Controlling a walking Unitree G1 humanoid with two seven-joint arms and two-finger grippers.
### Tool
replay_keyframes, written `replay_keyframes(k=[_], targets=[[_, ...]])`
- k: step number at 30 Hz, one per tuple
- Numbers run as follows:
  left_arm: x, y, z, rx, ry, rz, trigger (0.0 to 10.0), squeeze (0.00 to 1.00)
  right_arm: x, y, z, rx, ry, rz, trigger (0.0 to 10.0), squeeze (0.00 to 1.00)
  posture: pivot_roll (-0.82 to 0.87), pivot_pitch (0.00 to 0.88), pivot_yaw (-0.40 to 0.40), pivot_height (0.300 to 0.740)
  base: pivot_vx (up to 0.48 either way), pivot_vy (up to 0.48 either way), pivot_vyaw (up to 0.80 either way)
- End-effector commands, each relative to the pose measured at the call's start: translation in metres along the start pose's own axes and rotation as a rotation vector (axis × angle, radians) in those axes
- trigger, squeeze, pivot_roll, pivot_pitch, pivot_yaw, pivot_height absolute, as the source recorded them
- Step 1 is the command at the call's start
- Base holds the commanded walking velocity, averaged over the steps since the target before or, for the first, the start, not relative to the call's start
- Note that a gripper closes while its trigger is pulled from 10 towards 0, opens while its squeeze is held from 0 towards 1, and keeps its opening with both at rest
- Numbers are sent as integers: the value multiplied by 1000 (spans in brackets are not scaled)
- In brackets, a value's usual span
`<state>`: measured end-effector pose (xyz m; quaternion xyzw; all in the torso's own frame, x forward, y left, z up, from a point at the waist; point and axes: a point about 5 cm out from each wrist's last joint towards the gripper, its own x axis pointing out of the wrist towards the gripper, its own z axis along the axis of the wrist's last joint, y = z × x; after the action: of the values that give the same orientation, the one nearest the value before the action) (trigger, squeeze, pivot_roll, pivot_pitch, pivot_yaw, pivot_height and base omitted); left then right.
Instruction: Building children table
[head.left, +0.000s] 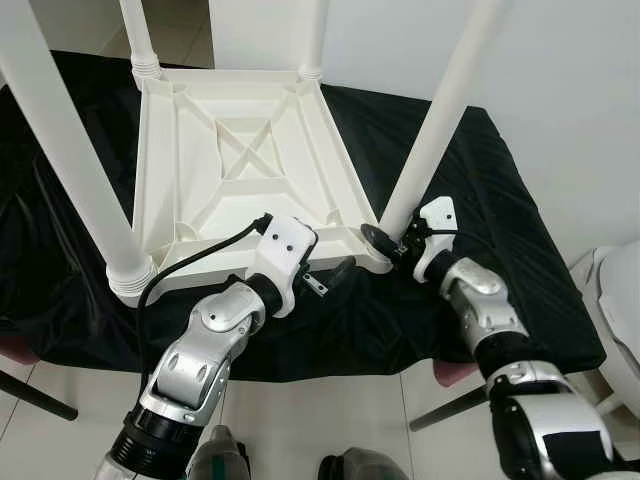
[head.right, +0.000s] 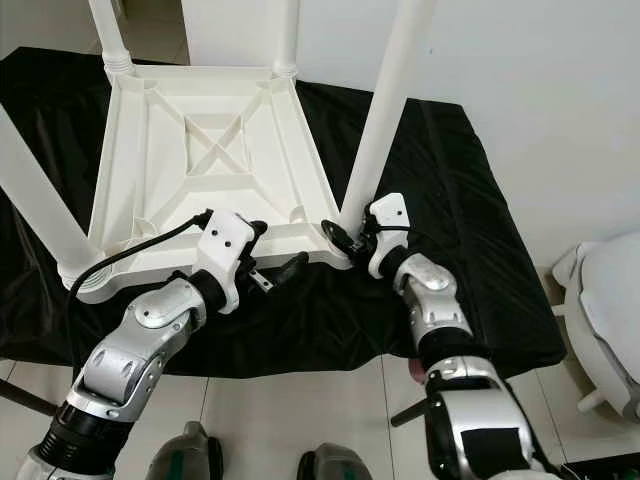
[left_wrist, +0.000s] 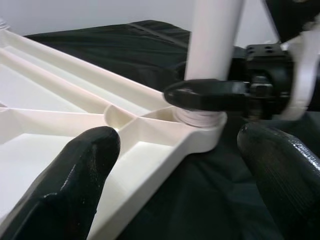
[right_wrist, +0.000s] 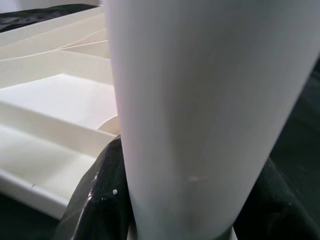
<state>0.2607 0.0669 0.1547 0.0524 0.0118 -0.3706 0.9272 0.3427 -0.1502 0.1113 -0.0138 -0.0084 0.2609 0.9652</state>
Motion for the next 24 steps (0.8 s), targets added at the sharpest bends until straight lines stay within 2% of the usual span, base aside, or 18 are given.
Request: replay_keyframes(k=[1,5,8,11,12,13,15,21,22,24], targets=[[0,-4,-1,-5,7,-17,10000,0,-5,-7,-8,32,56,-132,10000,0,-5,0,-80,740,0,0,0],[0,-5,-1,-6,7,-19,10000,0,-4,-5,-9,48,57,-228,10000,0,-5,0,-80,740,0,0,0],[0,-6,-2,-9,8,-21,10000,0,-5,4,-9,72,49,-361,10000,0,-7,0,-83,740,0,0,0],[0,-6,-2,-9,9,-21,10000,0,-5,5,-9,75,49,-370,10000,0,-7,0,-83,740,0,0,0],[0,-7,-2,-10,8,-24,10000,0,-2,15,-8,78,51,-411,10000,0,-8,0,-87,740,0,0,0],[0,-7,-2,-10,8,-24,10000,0,-2,15,-8,78,51,-411,10000,0,-8,0,-87,740,0,0,0],[1,-7,-3,-9,7,-28,10000,0,3,34,-7,100,50,-465,10000,0,-3,0,-89,740,0,0,0],[2,-8,-3,-10,5,-31,10000,0,1,34,-5,98,50,-482,10000,4,-6,0,-87,740,0,0,0],[2,-8,-3,-8,6,-35,10000,0,0,31,-4,106,39,-481,10000,1000,-7,0,-87,740,0,0,0],[3,-8,-2,-5,6,-39,10000,0,-1,27,0,115,11,-459,10000,1000,-11,0,-84,740,0,0,0]])
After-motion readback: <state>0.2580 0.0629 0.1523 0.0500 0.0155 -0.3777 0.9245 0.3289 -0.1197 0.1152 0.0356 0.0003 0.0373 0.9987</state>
